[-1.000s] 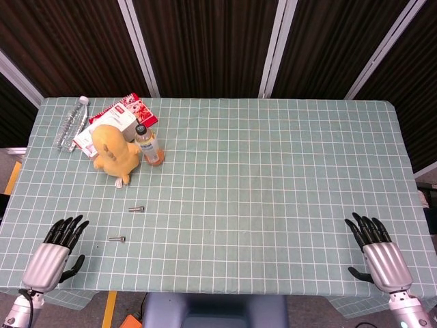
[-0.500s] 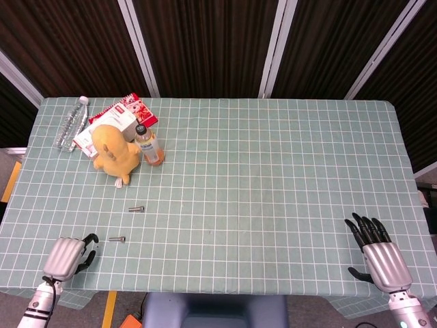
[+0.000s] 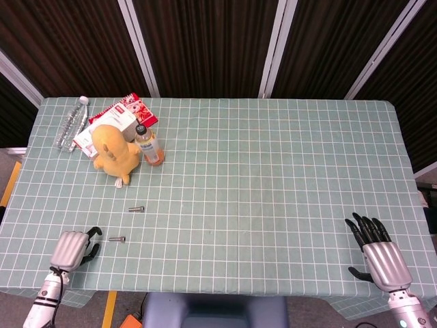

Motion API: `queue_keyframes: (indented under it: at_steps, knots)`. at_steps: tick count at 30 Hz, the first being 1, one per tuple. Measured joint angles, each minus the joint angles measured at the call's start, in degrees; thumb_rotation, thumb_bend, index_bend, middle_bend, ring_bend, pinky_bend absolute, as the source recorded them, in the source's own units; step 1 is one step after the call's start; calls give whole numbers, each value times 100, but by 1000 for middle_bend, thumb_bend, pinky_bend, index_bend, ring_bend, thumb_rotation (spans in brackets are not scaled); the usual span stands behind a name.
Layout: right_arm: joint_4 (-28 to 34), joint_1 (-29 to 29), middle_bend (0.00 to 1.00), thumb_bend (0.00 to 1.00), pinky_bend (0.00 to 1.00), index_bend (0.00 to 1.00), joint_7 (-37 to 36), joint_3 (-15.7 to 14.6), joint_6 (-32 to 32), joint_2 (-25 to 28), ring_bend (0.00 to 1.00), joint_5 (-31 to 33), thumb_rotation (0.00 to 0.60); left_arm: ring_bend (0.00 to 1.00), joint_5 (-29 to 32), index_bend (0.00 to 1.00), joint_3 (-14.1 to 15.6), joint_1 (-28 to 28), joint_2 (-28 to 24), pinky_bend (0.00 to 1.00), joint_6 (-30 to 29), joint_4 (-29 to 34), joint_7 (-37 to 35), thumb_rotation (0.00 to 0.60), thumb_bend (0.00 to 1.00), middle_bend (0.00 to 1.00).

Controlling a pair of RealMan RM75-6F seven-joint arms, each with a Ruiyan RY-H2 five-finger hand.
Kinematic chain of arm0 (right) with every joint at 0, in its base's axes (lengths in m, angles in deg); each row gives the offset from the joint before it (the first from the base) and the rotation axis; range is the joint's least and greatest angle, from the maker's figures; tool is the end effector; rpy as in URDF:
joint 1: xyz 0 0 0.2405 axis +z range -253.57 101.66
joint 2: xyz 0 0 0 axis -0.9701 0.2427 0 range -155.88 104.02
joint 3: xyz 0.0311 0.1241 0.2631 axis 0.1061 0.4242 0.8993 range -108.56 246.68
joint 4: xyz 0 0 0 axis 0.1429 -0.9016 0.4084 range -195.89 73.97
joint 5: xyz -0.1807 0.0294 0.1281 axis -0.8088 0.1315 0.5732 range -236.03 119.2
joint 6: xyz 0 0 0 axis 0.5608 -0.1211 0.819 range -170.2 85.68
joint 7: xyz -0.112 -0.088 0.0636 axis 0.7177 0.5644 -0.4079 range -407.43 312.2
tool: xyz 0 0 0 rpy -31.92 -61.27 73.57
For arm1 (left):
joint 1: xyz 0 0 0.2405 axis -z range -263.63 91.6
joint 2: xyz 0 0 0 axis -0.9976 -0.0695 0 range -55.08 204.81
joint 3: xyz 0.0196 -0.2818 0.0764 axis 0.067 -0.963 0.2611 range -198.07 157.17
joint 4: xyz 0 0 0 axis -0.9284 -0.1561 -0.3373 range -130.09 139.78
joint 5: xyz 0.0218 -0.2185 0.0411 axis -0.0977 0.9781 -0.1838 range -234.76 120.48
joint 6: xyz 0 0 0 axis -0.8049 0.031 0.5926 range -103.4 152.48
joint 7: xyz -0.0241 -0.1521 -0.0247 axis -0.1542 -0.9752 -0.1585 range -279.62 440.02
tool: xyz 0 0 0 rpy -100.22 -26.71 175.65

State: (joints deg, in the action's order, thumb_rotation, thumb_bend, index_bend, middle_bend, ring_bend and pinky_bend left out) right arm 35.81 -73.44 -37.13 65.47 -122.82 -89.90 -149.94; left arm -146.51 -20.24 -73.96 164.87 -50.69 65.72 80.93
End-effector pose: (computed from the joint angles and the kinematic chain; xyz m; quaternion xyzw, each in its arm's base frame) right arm -0.3389 -0.1531 0.1243 0.6738 -0.3941 0.3080 0.5439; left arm -0.3815 0.2348 0.0109 -0.6926 -0.3617 -0.3285 0.5306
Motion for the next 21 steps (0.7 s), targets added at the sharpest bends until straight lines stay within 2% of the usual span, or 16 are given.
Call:
queue_keyframes:
  at_steps: [13, 21]
  knots:
    - [20, -5, 0, 154, 0, 0, 15, 14, 2, 11, 0, 48, 600, 1000, -15, 447, 25, 182, 407, 1000, 98, -485, -141, 600, 426, 1000]
    - [21, 2, 0, 154, 0, 0, 41, 19, 28, -2, 0, 77, 600, 1000, -13, 461, 57, 211, 505, 1000, 78, -542, -203, 600, 426, 1000]
